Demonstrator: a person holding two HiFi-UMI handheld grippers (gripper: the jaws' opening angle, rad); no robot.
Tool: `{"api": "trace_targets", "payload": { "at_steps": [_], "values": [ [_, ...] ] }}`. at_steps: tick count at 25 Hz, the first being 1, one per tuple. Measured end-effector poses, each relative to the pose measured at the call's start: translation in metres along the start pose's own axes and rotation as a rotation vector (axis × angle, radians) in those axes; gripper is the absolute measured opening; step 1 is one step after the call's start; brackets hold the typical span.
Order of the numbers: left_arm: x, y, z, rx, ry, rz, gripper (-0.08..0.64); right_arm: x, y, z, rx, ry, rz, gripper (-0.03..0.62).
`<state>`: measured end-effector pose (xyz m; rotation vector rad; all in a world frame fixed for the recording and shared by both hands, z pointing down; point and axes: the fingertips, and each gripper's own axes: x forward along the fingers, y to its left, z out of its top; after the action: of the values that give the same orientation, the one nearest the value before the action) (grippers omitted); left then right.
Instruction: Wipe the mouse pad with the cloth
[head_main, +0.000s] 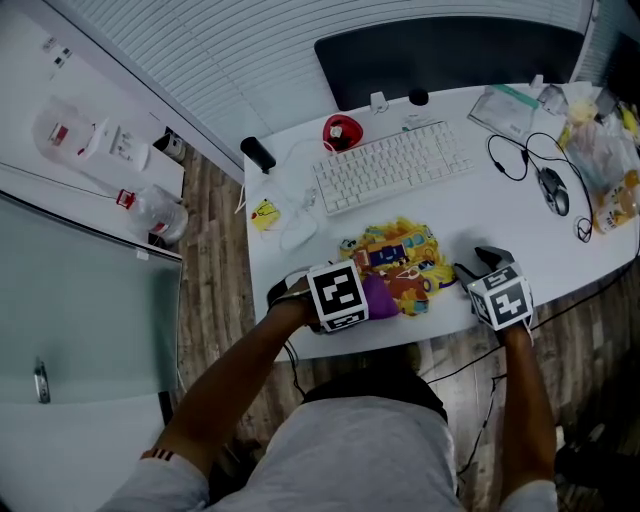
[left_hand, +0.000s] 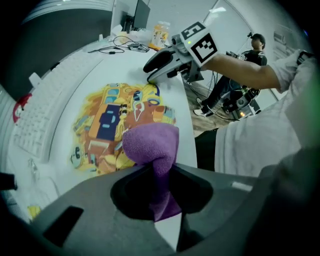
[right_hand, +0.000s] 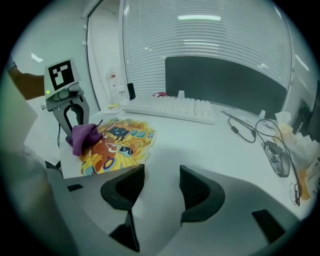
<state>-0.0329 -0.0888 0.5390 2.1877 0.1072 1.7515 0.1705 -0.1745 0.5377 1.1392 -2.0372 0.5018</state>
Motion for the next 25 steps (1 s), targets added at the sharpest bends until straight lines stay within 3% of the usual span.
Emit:
{"api": "trace_targets", "payload": {
  "at_steps": [5, 12, 19, 25],
  "values": [
    [-0.009, 0.009, -0.037, -0.076, -0.008, 0.015, 0.083, -0.001, 0.000, 0.000, 0.003, -0.003, -0.008, 0.201],
    [-0.019, 0.010, -0.053, -0.127, -0.087, 0.020, 0.083, -0.003, 0.000, 0.000, 0.027, -0.020, -0.007, 0.200],
    [-0.057, 0.003, -0.026, -0.165, -0.386, 0.059, 0.082, -0.040, 0.013, 0.026, 0.037, -0.143, -0.010, 0.199],
    [-0.111, -0.008, 0.021, -0.137, -0.749, 0.141, 0.083, -0.093, 0.040, 0.072, 0.058, -0.320, 0.038, 0.198]
  ]
}}
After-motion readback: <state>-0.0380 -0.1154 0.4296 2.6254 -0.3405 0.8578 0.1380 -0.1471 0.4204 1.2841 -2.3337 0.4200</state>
